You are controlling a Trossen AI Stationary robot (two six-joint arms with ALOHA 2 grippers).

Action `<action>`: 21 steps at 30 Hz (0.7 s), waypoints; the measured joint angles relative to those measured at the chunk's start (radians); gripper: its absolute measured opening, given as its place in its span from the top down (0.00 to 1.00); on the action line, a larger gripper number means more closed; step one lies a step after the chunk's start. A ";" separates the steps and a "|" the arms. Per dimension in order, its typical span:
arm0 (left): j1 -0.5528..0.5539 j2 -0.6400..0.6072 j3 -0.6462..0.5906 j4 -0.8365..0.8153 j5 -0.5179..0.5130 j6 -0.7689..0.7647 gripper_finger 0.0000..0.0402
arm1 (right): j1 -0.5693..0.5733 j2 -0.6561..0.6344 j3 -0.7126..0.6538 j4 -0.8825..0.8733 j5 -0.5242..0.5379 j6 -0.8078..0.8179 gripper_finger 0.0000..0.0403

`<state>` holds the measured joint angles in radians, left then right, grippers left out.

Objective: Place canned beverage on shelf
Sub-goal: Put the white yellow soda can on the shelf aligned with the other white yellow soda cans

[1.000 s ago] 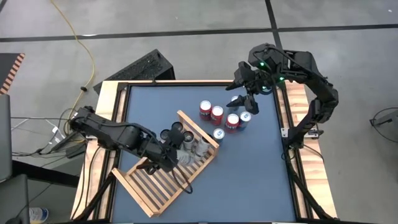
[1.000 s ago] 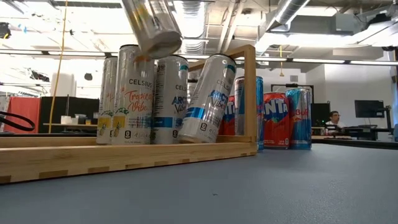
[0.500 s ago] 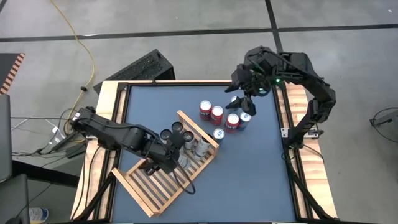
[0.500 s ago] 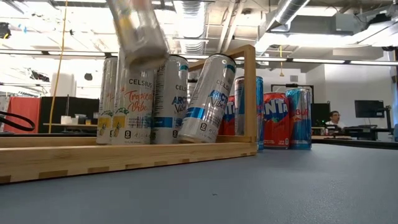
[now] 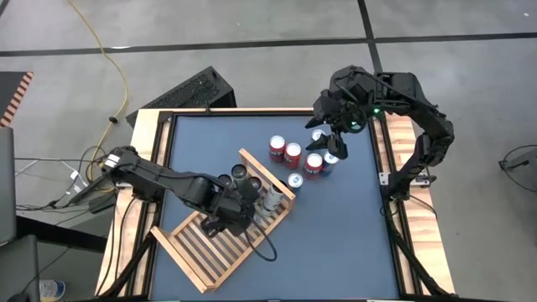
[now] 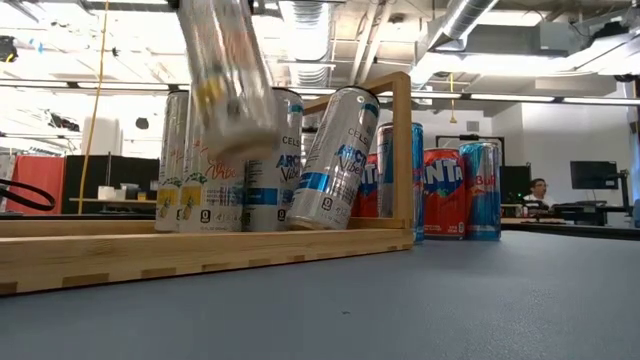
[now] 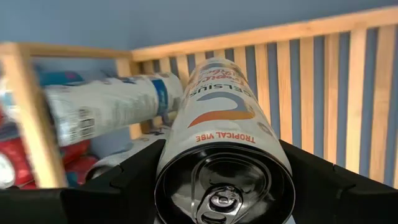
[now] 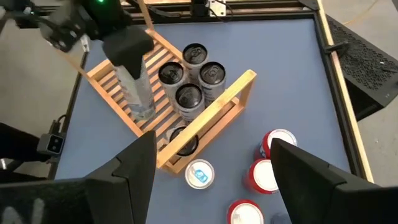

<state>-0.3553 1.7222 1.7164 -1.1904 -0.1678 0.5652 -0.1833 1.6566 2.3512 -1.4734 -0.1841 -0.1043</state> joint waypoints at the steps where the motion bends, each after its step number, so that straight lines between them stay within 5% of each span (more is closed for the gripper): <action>1: 0.000 0.012 0.000 -0.006 -0.005 0.000 0.36 | 0.004 0.000 0.000 0.000 0.000 0.000 0.31; 21: 0.016 0.127 0.007 -0.016 -0.015 0.013 0.36 | 0.040 0.000 0.000 0.000 0.003 0.011 0.31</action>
<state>-0.3389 1.8492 1.7231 -1.2068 -0.1831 0.5779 -0.1429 1.6566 2.3512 -1.4739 -0.1813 -0.0929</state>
